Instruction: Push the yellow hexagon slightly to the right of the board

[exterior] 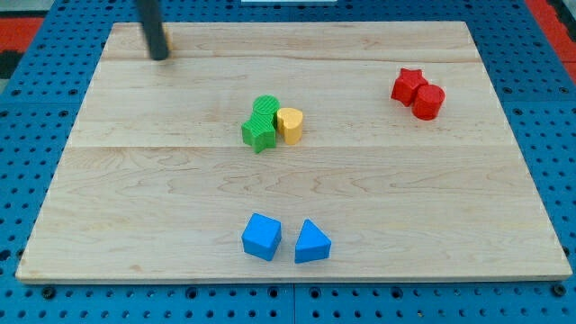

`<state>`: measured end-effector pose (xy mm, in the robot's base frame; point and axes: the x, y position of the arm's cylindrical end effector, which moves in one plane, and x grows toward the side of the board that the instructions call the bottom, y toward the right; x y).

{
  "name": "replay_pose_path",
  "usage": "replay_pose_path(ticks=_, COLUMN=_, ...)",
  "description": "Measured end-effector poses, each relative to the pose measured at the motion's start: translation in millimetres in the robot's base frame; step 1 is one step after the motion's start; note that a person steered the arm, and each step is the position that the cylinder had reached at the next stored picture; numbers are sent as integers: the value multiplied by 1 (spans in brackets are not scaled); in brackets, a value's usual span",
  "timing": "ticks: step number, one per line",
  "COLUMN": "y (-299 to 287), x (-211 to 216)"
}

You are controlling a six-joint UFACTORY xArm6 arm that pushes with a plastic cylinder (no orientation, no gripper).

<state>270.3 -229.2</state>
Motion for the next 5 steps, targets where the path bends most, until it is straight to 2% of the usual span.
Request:
replay_pose_path(ticks=1, y=-37, x=-6)
replay_pose_path(ticks=3, y=50, x=-35)
replay_pose_path(ticks=4, y=17, x=-79)
replay_pose_path(ticks=5, y=17, x=-79)
